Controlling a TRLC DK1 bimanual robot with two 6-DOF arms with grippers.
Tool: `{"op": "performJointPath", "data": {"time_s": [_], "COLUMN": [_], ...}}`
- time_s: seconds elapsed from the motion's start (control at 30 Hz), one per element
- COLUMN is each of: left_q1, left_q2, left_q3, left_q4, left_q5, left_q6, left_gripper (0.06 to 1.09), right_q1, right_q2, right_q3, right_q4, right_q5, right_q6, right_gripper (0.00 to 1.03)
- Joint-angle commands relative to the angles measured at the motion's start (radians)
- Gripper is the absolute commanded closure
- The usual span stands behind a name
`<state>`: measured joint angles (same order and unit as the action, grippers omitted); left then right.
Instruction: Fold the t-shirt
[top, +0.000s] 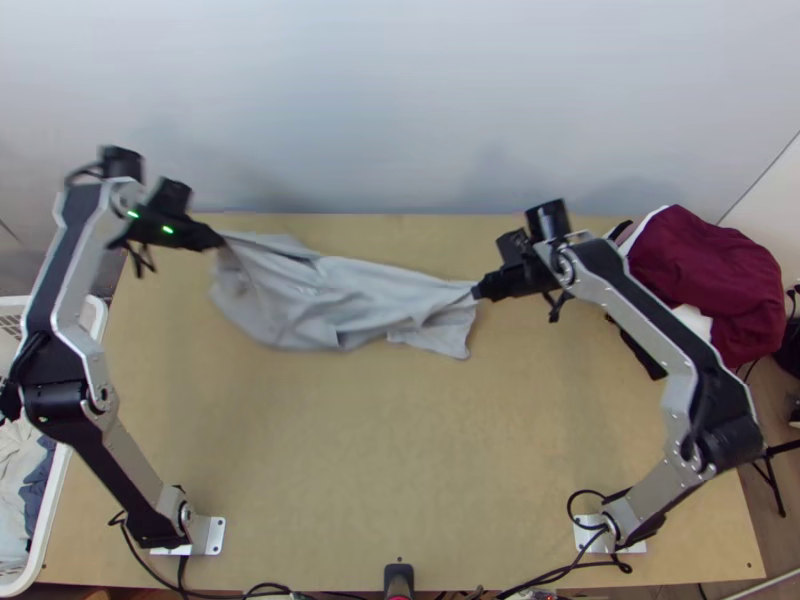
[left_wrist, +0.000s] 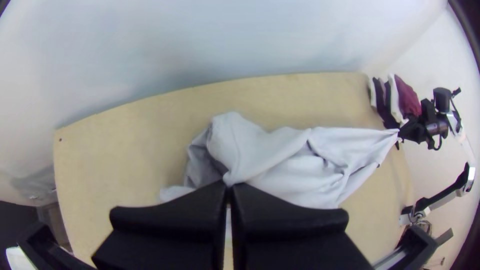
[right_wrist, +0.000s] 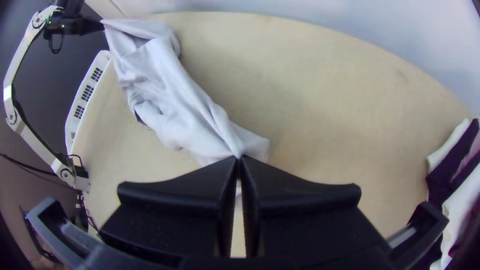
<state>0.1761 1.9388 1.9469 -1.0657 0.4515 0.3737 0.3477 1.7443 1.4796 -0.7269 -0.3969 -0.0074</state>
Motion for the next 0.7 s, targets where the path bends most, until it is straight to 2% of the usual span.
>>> {"op": "performJointPath", "data": {"time_s": [0.0, 0.13, 0.23, 0.33, 0.43, 0.67], "left_q1": [0.122, 0.169, 0.151, 0.106, 0.043, -0.119], "left_q2": [-0.046, -0.101, -0.181, -0.316, -0.495, -0.733], "left_q3": [0.205, 0.277, 0.268, 0.145, -0.065, -0.382], "left_q4": [-0.148, -0.241, -0.356, -0.384, -0.392, -0.390], "left_q5": [0.079, 0.118, 0.150, 0.193, 0.202, 0.211], "left_q6": [-0.001, 0.005, 0.051, 0.051, 0.080, 0.079], "left_gripper": [1.05, 1.05, 1.05, 1.05, 1.05, 1.05], "right_q1": [-0.026, -0.029, -0.018, 0.000, 0.007, -0.110], "right_q2": [-0.109, -0.140, -0.157, -0.177, -0.180, -0.187], "right_q3": [0.108, 0.168, 0.185, 0.168, 0.139, 0.036], "right_q4": [-0.092, -0.161, -0.207, -0.267, -0.358, -0.399], "right_q5": [0.001, -0.010, -0.022, -0.023, -0.023, -0.023], "right_q6": [-0.002, -0.019, -0.029, -0.059, -0.126, -0.175], "right_gripper": [1.00, 1.00, 1.00, 1.00, 1.00, 1.00]}}
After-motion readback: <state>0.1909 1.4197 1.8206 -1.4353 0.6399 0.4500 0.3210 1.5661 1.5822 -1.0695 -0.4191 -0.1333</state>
